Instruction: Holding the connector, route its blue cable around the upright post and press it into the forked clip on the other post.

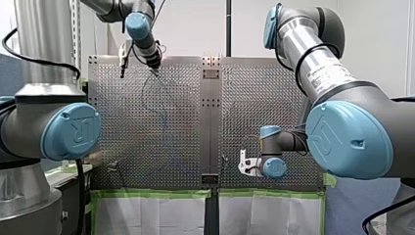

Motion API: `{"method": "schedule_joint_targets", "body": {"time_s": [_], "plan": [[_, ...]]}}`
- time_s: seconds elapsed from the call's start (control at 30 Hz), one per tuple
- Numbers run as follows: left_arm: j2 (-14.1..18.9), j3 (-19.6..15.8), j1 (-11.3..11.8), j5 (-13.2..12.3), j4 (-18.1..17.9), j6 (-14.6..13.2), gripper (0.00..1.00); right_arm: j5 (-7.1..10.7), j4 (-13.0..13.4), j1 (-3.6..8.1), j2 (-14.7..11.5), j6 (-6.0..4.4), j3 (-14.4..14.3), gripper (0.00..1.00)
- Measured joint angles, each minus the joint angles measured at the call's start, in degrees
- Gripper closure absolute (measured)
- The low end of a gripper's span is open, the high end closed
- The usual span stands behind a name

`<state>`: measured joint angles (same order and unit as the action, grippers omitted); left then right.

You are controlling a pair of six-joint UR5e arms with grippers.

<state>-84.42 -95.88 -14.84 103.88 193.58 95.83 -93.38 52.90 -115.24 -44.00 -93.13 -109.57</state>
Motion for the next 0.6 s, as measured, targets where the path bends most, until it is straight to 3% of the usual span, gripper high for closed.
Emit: {"method": "schedule_joint_targets", "body": {"time_s": [0.23, 0.6], "plan": [[-3.4, -2.6, -3.7, 3.7, -3.8, -3.8, 0.00, 0.11, 0.0, -0.03, 0.0, -0.05, 0.0, 1.00], [-9.2, -2.2, -9.4, 9.4, -9.5, -8.6, 0.00, 0.37, -0.1, -0.04, 0.0, -0.06, 0.0, 1.00]]}}
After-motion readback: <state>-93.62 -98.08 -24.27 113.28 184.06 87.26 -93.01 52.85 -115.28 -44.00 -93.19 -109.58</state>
